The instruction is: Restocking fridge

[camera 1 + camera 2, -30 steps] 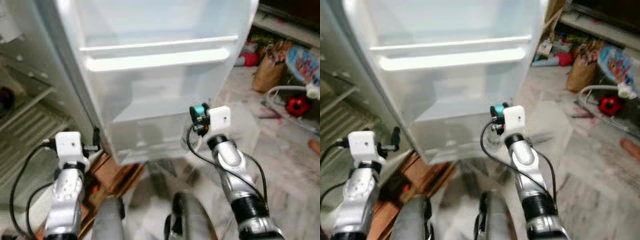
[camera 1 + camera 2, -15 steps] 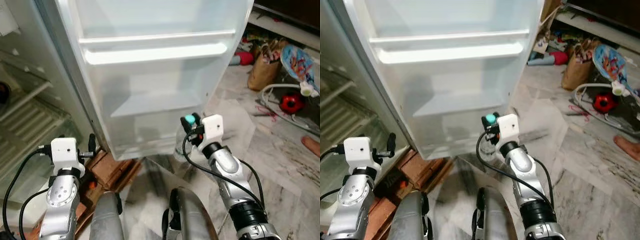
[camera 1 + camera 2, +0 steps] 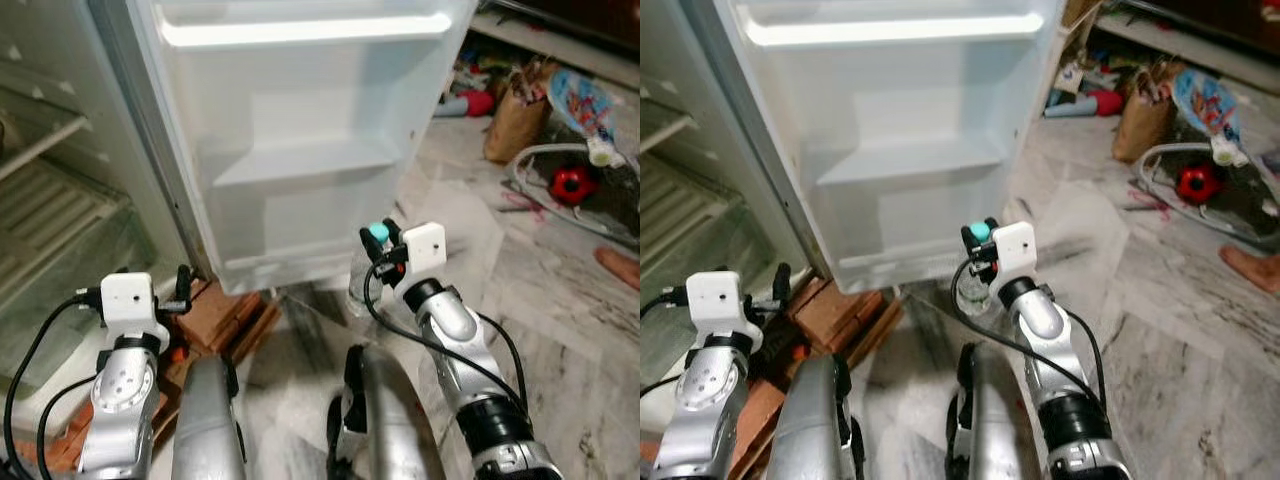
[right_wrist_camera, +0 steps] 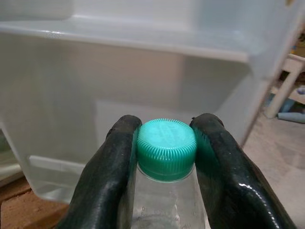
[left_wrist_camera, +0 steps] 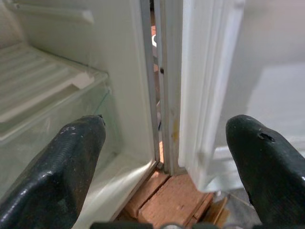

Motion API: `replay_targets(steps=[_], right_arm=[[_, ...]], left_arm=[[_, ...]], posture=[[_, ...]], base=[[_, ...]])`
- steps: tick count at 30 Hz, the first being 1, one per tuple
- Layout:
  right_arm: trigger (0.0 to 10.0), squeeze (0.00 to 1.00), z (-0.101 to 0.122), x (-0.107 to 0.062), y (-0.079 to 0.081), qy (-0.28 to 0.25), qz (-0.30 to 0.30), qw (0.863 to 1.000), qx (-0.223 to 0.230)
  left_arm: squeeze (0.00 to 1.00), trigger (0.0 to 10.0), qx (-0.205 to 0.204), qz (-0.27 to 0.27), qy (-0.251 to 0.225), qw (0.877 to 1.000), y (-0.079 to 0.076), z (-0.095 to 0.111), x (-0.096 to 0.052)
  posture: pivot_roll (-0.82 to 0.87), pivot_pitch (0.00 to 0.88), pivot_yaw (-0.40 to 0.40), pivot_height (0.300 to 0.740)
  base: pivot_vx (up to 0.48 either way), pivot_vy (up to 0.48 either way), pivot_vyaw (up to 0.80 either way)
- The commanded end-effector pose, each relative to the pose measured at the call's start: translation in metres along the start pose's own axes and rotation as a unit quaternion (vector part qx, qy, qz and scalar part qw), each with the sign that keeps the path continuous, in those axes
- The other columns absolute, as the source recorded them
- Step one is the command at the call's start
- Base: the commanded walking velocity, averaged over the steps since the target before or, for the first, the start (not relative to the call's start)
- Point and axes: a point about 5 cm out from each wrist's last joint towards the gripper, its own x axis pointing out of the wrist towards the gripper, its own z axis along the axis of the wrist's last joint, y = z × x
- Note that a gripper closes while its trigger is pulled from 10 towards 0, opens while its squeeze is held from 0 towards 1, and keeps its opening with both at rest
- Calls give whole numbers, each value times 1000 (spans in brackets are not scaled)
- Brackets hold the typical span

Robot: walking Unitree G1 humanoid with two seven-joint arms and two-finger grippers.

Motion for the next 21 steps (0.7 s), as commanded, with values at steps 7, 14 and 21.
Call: replay_targets(steps=[7,14,21], right_arm=[[10000,0,12,4,3,-29,20,999,-25],[10000,0,12,3,6,-32,27,999,-34],[10000,0,24,9,21,-70,68,993,-62]], left_arm=[[0,10000,1,17,-13,1000,6,9,2],[0,10000,5,13,-10,1000,5,8,-1],[0,10000,8,12,-10,1000,5,10,0]], posture=[[45,146,-75,561],[46,159,-69,526],[53,176,-59,521]], base=[[0,0,0],[0,0,0],[0,0,0]])
